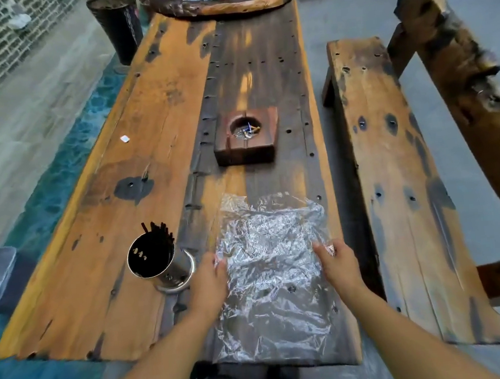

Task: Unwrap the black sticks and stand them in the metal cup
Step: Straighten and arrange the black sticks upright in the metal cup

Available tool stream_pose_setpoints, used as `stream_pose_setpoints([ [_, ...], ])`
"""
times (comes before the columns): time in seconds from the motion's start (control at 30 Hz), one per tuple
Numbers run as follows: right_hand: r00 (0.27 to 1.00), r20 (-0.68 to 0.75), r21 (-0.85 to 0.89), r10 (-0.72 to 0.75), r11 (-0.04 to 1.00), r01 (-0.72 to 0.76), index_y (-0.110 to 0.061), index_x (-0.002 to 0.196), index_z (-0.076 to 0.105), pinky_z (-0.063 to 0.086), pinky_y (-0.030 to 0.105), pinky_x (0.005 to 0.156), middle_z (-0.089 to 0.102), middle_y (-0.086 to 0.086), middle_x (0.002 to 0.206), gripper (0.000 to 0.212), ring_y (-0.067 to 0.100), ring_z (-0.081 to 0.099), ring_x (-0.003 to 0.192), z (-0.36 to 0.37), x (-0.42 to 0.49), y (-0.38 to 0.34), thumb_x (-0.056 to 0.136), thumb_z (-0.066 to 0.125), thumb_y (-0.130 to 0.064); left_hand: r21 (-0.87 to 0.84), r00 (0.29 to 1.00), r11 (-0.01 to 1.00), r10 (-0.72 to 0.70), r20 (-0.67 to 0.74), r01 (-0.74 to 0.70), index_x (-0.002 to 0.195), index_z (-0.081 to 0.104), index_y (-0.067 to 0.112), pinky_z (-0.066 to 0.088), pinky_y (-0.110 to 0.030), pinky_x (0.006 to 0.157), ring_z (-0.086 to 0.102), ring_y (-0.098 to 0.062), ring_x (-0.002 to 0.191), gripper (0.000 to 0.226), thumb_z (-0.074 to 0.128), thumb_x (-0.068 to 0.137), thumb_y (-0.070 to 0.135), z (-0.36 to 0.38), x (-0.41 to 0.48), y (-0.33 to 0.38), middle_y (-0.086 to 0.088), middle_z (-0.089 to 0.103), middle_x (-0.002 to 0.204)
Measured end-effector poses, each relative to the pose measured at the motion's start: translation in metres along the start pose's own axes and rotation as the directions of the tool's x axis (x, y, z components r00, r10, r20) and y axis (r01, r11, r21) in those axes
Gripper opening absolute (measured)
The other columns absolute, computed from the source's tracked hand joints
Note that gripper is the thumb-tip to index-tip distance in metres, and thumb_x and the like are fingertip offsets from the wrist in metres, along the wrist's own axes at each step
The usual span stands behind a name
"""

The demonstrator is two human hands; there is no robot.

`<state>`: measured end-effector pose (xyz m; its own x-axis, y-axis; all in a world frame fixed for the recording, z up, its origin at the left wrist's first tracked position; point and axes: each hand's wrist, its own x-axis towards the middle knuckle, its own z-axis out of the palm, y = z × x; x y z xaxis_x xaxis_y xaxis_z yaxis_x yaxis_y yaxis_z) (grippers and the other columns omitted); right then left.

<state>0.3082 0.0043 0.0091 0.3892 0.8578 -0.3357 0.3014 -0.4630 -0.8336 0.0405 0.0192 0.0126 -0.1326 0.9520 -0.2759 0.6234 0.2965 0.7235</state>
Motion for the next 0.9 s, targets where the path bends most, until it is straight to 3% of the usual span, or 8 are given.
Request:
stream_pose_setpoints([
  [0.07,0.995,0.046,-0.047,0.083,0.996,-0.081,-0.016,0.087,0.051,0.039,0.034,0.065,0.055,0.003,0.081,0.039,0.021,0.053,0.077,0.006,0.007,0.009,0.093,0.058,-0.054,-0.037,0.995,0.997,-0.061,0.081,0.064,0.095,0.049,0.022,0.049,-0.037,0.056,0.061,-0.022,0.056,0.01,0.049,0.101,0.03,0.003,0.007,-0.008,-0.011,0.063,0.071],
  [0.2,0.971,0.142,-0.09,0.194,0.979,-0.182,-0.017,0.134,0.048,0.055,0.041,0.087,0.061,0.002,0.105,0.058,0.024,0.063,0.096,0.008,0.011,0.024,0.091,0.062,-0.054,-0.074,0.966,0.982,-0.153,0.21,0.172,0.132,0.043,0.02,0.056,-0.036,0.063,0.068,-0.017,0.073,0.037,0.054,0.099,0.032,0.006,0.017,-0.016,0.002,0.064,0.091],
  [0.3,0.958,0.193,-0.094,0.212,0.976,-0.197,-0.019,0.142,0.042,0.06,0.039,0.074,0.062,-0.001,0.099,0.054,0.023,0.065,0.081,0.003,0.011,0.026,0.095,0.064,-0.036,-0.049,0.95,0.981,-0.17,0.261,0.188,0.143,0.035,0.021,0.06,-0.041,0.076,0.071,-0.021,0.089,0.05,0.056,0.098,0.03,0.009,0.018,-0.018,-0.001,0.066,0.102],
  [0.4,0.946,0.238,-0.166,0.219,0.969,-0.183,-0.017,0.149,0.037,0.051,0.033,0.067,0.063,0.001,0.093,0.06,0.022,0.063,0.08,0.004,0.016,0.029,0.096,0.063,-0.029,-0.035,0.948,0.984,-0.16,0.277,0.176,0.15,0.029,0.017,0.044,-0.041,0.107,0.053,-0.025,0.128,0.065,0.062,0.095,0.022,0.013,0.016,-0.021,-0.004,0.05,0.143],
  [0.6,0.975,0.214,-0.553,0.053,0.829,0.077,-0.013,0.153,0.026,0.046,0.041,0.105,0.036,0.013,0.148,0.075,0.031,0.051,0.127,0.004,0.01,0.027,0.093,0.066,-0.036,0.249,0.968,0.967,-0.011,0.249,-0.053,0.154,0.021,0.019,0.026,-0.041,0.119,0.026,-0.027,0.146,0.077,0.065,0.092,0.031,0.021,0.014,-0.025,-0.007,0.02,0.159],
  [0.73,0.879,0.467,-0.713,-0.098,0.546,0.439,-0.012,0.154,0.024,0.039,0.041,0.113,0.023,0.018,0.158,0.079,0.035,0.035,0.141,0.024,-0.011,0.031,0.092,0.063,-0.042,0.422,0.874,0.836,0.13,0.469,-0.351,0.156,0.01,0.026,0.012,-0.043,0.123,-0.002,-0.027,0.153,0.083,0.063,0.093,0.027,0.036,0.014,-0.018,-0.002,-0.006,0.165],
  [0.8,0.825,0.562,-0.745,-0.054,0.401,0.534,-0.015,0.16,0.009,0.02,0.049,0.123,0.005,0.018,0.167,0.094,0.039,0.007,0.153,0.034,-0.015,0.038,0.09,0.062,-0.049,0.527,0.827,0.74,0.071,0.557,-0.418,0.157,0.0,0.027,0.011,-0.049,0.123,-0.014,-0.03,0.152,0.094,0.066,0.09,0.032,0.043,0.017,-0.016,-0.003,-0.019,0.164],
  [0.9,0.818,0.57,-0.785,0.073,0.34,0.517,-0.021,0.159,-0.01,0.004,0.055,0.124,-0.017,0.013,0.167,0.107,0.038,-0.015,0.153,0.035,-0.012,0.049,0.088,0.062,-0.057,0.623,0.797,0.658,-0.056,0.601,-0.424,0.155,-0.012,0.031,0.004,-0.055,0.122,-0.023,-0.034,0.148,0.109,0.071,0.085,0.041,0.047,0.02,-0.022,-0.006,-0.029,0.161],
])
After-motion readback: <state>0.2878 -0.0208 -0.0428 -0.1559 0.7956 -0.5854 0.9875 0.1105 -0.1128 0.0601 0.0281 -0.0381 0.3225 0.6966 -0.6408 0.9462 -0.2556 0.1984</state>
